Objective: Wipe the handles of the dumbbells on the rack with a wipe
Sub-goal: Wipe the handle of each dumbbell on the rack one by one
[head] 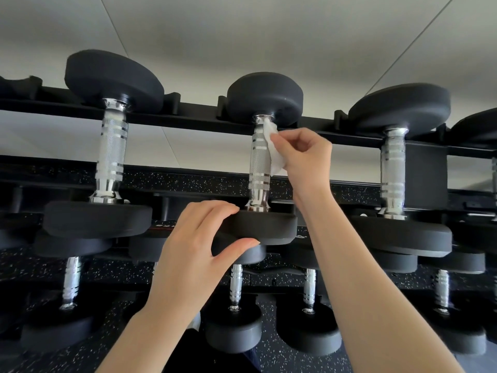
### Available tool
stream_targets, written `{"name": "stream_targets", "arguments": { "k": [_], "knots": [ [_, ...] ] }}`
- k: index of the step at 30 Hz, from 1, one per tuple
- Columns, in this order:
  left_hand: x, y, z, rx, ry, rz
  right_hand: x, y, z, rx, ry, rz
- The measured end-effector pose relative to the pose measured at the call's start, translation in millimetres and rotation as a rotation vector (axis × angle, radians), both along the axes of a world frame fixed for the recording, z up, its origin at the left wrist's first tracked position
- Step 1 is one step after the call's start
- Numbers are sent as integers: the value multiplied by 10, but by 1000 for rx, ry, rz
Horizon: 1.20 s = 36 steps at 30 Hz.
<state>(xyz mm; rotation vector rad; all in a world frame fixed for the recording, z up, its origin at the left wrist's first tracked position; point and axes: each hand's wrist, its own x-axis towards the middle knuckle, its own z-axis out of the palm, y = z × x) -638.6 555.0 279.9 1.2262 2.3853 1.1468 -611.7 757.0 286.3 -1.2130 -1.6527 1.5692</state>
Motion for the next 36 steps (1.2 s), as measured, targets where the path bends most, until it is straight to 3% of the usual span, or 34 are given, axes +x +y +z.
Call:
{"name": "stream_targets", "arguments": {
  "k": [7, 22, 30, 36],
  "knots": [
    [3, 7, -9, 27, 6, 2, -87, 28, -70, -97, 85, -35],
    [-4, 15, -52, 71, 17, -5, -135, 121, -173, -637, 391, 129],
    [6, 14, -75, 78, 20, -2, 99, -14, -207, -657, 303, 239],
    [17, 2, -80, 77, 12, 4, 234, -66, -133, -620, 132, 312]
  ]
}}
